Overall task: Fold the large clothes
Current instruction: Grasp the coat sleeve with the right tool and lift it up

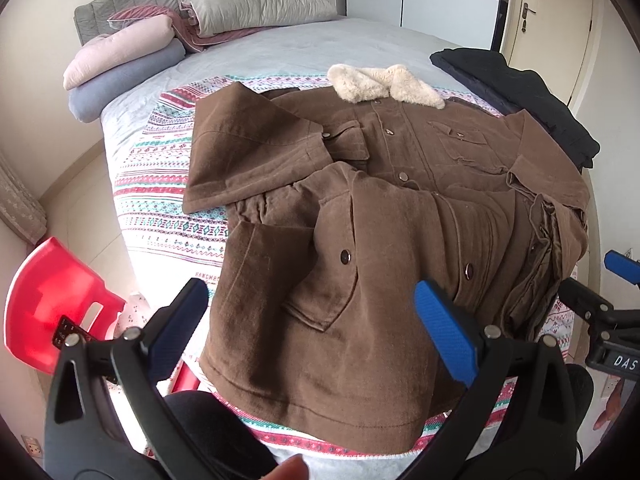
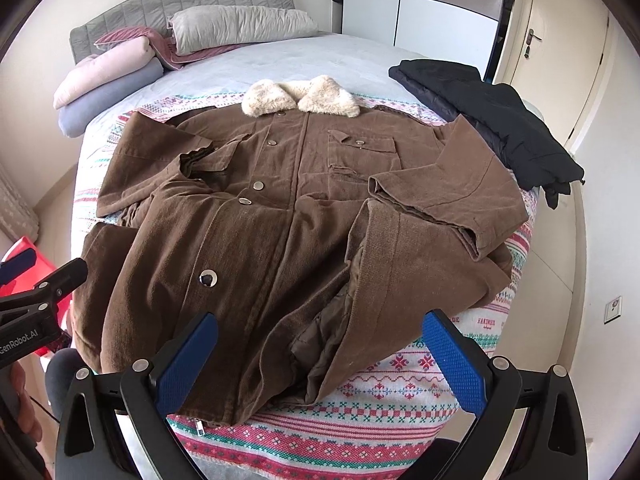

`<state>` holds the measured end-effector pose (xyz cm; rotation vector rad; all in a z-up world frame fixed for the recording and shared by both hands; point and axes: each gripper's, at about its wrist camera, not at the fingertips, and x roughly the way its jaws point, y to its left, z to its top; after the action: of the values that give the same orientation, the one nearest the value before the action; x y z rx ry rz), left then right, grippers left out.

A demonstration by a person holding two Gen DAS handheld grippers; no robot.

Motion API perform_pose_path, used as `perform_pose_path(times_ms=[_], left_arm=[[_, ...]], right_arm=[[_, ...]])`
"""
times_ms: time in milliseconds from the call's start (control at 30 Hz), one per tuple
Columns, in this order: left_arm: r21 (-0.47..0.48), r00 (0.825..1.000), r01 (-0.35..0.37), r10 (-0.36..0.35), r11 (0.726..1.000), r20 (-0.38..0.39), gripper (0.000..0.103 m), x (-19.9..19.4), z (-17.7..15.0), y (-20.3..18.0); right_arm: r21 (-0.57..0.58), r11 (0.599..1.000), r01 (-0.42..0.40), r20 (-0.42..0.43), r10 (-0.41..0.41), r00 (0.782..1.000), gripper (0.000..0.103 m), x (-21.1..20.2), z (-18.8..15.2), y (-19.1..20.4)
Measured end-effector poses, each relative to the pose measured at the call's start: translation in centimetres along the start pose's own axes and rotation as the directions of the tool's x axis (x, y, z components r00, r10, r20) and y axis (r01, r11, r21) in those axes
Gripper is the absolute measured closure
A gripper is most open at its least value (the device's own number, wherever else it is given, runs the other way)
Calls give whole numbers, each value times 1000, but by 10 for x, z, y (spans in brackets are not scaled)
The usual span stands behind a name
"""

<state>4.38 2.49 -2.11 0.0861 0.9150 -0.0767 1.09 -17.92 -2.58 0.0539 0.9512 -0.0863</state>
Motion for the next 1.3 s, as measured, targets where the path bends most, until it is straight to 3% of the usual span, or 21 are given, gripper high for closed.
perform_pose_path(times_ms=[200,433,667,767,867,900,933,1000,1100,1200,1300], left_arm=[[62,999,7,-9,998,34,0,10,29,21],[36,996,87,-88,996,20,0,42,72,56],[42,983,183,-182,982,-22,1,72,87,37],[71,984,180,-178,981,-30,1,78,81,20],[87,983,181,-177,980,-46,1,85,75,8],[88,983,183,-179,979,-48,1,86,73,6],[93,983,180,-176,979,-50,1,87,73,4],[116,988,153,-149,981,-42,1,88,72,2],[155,994,111,-109,982,-18,1,89,76,2],[157,995,99,-98,983,-16,1,97,85,6],[155,996,89,-86,984,-24,1,108,95,5]], right_arm=[[-41,997,-68,-1,68,998,0,3,25,-22],[-67,998,-5,-40,2,999,0,38,70,-59],[14,997,-73,-94,74,993,1,98,105,-98],[24,996,-82,-142,85,986,6,134,117,-103],[11,998,-66,-215,67,974,19,178,122,-101],[4,999,-46,-235,46,971,34,191,120,-101],[-6,1000,-25,-252,23,968,57,202,117,-101],[-1,1000,-1,-260,1,966,79,209,114,-109],[21,1000,-18,-183,22,983,83,179,119,-129],[-21,994,108,-96,-109,989,84,137,128,-155],[9,971,237,-63,-236,970,85,101,142,-198]])
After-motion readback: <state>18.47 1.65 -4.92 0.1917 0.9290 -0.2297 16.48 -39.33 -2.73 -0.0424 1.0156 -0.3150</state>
